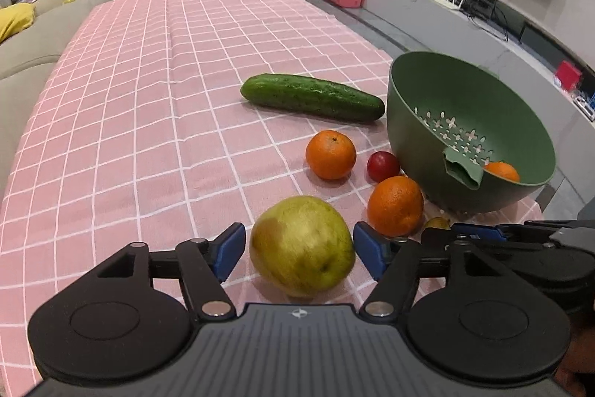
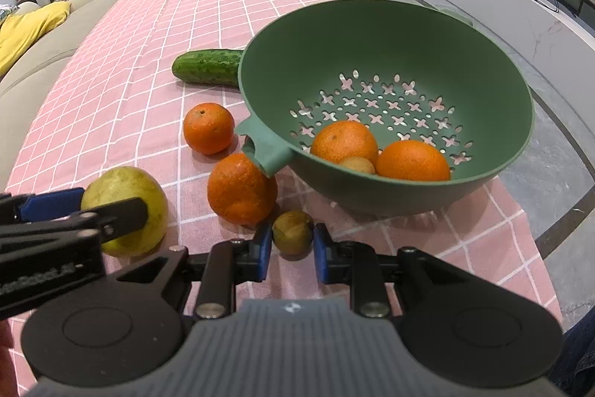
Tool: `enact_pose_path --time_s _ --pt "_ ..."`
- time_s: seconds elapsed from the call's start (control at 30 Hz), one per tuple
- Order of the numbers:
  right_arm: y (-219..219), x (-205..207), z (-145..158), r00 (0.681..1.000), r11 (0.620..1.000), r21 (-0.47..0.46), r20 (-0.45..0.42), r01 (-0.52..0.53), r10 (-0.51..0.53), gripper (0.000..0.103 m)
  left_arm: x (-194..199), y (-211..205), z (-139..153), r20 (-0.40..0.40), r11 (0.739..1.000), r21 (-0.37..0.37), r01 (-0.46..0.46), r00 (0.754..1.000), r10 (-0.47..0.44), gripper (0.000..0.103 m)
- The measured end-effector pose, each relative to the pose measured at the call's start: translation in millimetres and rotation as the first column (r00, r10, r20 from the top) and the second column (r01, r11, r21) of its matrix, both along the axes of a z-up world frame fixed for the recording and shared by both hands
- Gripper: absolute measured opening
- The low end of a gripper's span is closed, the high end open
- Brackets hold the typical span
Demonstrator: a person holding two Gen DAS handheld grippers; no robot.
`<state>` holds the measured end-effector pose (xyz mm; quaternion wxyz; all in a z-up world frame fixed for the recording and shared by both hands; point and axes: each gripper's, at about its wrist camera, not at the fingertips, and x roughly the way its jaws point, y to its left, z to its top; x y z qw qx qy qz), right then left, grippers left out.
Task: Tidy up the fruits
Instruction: 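Close the left gripper on the pear while the right gripper closes on the small brown fruit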
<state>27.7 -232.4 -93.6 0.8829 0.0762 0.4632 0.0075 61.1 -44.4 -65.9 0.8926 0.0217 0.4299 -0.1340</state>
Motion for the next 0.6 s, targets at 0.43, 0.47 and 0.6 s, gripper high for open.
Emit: enact_pose_path --time_s 0.43,0.47,0.6 --pt "-1.0 1.0 0.1 1.000 1.000 0.001 -0.001 -0.001 0.001 0.020 3.6 -5.6 -5.4 -0.021 1.000 -0.007 0.007 1.000 -0.007 0.075" --pt "-1.0 1.0 0.0 1.000 1.000 0.002 -0.002 -0.001 0.001 0.020 2.4 -4.9 -5.0 -0.019 1.000 -0.009 0.008 1.000 -0.008 0.075" --pt "-1.2 0.1 1.4 1.000 1.000 0.009 0.000 -0.005 0.005 0.020 -1.7 1.7 -2.4 -0.012 0.999 -0.042 0.002 1.000 -0.002 0.070"
